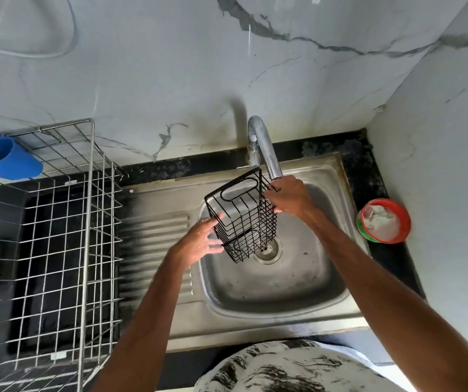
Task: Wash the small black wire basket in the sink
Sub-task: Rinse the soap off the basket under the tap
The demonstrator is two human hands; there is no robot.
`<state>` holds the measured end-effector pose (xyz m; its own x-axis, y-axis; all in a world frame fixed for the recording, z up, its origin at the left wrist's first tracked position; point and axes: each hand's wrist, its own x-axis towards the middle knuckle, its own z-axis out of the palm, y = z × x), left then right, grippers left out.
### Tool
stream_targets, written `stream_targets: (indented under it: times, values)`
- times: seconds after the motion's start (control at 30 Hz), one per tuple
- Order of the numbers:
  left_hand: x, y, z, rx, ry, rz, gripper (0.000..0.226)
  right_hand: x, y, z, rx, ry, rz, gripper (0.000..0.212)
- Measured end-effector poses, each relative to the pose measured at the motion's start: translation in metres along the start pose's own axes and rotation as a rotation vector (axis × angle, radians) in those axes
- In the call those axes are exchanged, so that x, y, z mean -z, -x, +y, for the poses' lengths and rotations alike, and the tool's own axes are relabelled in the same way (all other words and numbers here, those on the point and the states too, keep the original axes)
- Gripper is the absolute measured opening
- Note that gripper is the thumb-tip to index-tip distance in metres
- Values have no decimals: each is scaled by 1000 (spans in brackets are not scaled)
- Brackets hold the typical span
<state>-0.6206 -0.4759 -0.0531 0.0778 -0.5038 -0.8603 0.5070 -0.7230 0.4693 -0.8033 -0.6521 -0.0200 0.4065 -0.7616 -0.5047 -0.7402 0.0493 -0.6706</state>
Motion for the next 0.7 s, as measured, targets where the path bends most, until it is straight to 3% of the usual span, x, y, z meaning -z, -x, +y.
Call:
stream_targets:
  times: [0.17, 0.27, 0.4, 0.5, 0.53, 0.63, 0.7]
  values:
    - [-2, 14, 14, -114, -61, 112, 57, 3, 8, 4, -36, 24, 47, 27]
    - [-27, 21, 26, -148, -92, 224, 70, 0, 17, 2, -12, 38, 74, 27]
    - [-62, 14, 36, -172, -289, 411, 118, -10, 26, 3, 48, 4, 120, 8]
    - [-75, 3, 40, -122, -332, 463, 145, -13, 32, 2, 118, 11, 206, 10]
    - [-79, 0, 41, -109, -325, 483, 147, -13, 34, 1, 128, 23, 228, 13]
    - [-88, -4, 44, -100, -357, 538, 144, -15, 35, 2, 88, 103, 216, 57]
    - [-89, -5, 44, -105, -424, 546, 131, -20, 39, 3, 63, 241, 176, 72]
